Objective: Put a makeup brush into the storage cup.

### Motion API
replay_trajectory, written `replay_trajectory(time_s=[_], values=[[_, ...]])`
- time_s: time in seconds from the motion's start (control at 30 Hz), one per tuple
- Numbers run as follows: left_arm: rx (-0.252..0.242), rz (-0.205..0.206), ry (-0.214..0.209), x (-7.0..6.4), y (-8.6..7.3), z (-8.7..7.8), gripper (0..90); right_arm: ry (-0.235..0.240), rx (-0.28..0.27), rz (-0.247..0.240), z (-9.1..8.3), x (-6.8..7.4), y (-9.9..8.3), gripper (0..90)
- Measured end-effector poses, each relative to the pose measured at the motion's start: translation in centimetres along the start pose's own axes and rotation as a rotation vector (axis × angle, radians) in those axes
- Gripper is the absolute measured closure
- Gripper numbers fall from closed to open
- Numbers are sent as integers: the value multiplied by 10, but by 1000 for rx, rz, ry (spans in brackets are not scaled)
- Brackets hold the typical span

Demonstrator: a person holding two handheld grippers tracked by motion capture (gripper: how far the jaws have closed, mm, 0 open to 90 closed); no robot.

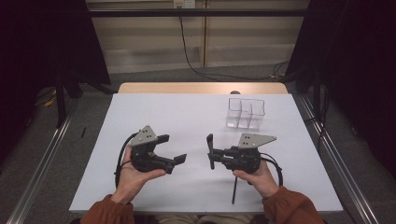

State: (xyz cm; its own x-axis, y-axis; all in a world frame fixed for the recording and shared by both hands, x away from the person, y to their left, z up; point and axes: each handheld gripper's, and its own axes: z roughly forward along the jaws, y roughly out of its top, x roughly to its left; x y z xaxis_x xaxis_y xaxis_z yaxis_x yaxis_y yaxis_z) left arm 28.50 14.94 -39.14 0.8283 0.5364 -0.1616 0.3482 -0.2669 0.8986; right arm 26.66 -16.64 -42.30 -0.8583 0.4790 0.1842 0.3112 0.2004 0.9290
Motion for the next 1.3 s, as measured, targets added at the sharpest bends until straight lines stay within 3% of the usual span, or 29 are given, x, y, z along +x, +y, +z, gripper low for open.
replay_trajectory(time_s=[0.1, 0.23, 0.33, 0.43, 0.63, 0.83, 1.17, 1.3], values=[[-13, -1, 16, 1, -2, -5, 42, -12, -10, 4, -4, -1, 1, 793], [-25, 34, 30, 5, -6, -14, 37, -33, -19, 9, -10, -4, 1, 793], [-56, 29, 77, 7, -11, -20, 36, -50, -30, 15, -15, -8, 2, 793], [-56, 36, 112, 11, -16, -27, 26, -63, -35, 20, -19, -10, 2, 792], [-77, 6, 175, 16, -23, -36, 20, -93, -41, 27, -26, -14, 2, 792], [-84, -14, 200, 21, -32, -45, 20, -118, -46, 31, -34, -16, 2, 792], [-157, -22, 270, 27, -49, -59, 26, -182, -74, 52, -52, -27, 3, 792], [-179, -34, 265, 32, -57, -68, 27, -197, -81, 53, -56, -30, 3, 792]])
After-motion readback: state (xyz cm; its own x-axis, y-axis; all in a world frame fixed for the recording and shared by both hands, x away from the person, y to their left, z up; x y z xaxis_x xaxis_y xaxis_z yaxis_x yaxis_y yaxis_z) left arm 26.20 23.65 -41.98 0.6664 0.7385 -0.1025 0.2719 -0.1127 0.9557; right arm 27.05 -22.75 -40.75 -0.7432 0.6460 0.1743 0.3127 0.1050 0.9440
